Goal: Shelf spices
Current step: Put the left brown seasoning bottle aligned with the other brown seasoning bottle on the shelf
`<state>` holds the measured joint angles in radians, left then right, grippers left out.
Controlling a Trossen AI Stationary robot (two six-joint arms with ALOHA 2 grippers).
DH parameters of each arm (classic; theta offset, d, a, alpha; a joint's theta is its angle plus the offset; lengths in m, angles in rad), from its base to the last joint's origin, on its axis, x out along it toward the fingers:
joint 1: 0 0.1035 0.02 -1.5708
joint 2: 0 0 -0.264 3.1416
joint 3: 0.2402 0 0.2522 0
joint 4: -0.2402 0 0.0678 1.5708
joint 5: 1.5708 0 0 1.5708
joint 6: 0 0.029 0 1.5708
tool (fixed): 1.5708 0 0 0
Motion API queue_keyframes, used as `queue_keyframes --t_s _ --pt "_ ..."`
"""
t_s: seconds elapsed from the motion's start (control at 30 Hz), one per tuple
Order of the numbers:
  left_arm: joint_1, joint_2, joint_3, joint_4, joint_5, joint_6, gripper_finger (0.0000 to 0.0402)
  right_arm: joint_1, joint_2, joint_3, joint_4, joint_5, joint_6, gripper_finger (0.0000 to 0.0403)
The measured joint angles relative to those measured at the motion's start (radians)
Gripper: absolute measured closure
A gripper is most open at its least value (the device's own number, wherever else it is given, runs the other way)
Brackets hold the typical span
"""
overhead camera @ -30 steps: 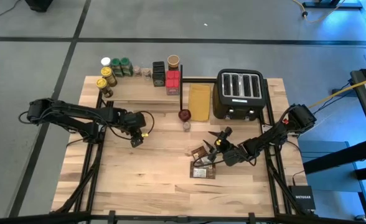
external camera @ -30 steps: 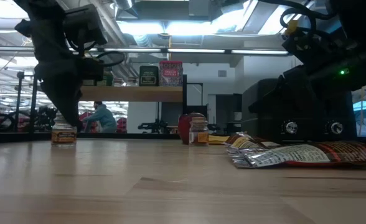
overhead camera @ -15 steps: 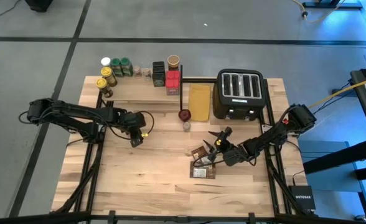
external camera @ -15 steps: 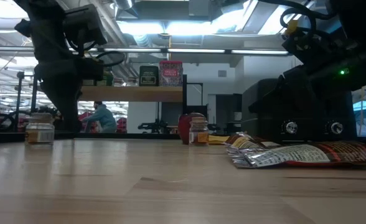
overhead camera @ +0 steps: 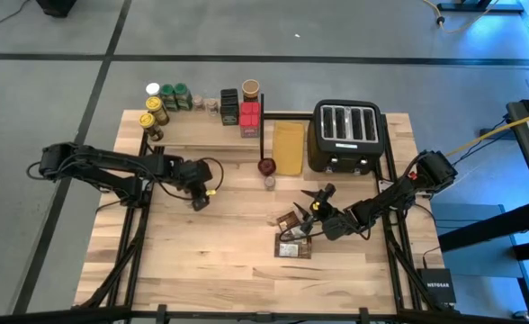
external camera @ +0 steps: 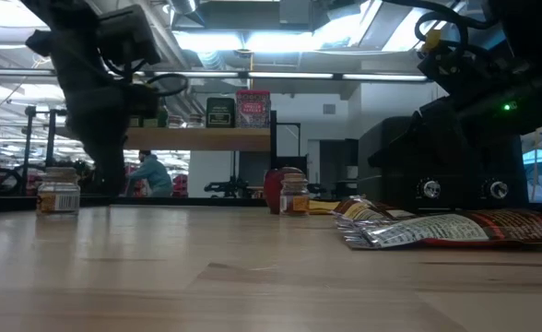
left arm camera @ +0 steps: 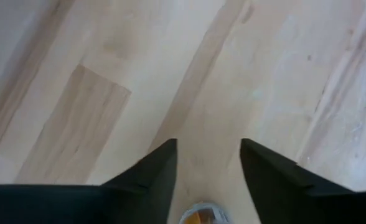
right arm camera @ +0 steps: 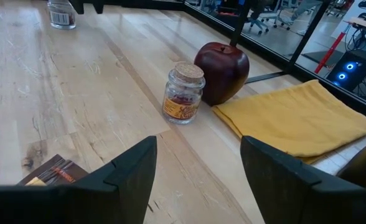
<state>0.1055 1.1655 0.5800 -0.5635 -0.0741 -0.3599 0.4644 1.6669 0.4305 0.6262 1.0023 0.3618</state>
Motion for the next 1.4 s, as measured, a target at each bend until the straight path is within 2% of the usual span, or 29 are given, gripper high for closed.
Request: queue_keyframes --t_s 0.2,0.33,0.53,0.73,1.0,1.4 --pt "0.029 0.0 0.0 0.01 -0.015 -0.002 0.0162 0.0 0.0 0.0 -0.003 0.0 0.0 0.0166" --pt "0.042 0.001 0.014 -0.008 0.004 0.032 0.0138 0.0 0.0 0.0 -0.003 0.001 0.0 0.0166" --pt "0.024 -0.02 0.123 -0.23 0.052 -0.004 0.0134 0.0 0.0 0.0 -0.001 0.01 0.001 0.0166" --pt "-0.052 -0.09 0.13 -0.336 0.026 -0.08 0.0134 0.0 0.0 0.0 -0.001 0.0 0.008 0.0166" --pt "-0.141 -0.103 0.05 -0.333 0.004 -0.156 0.0134 0.0 0.0 0.0 0.0 0.0 0.008 0.0166" --pt "-0.153 -0.101 -0.035 -0.231 0.0 -0.162 0.0136 0.0 0.0 0.0 -0.003 0.0 0.008 0.0166"
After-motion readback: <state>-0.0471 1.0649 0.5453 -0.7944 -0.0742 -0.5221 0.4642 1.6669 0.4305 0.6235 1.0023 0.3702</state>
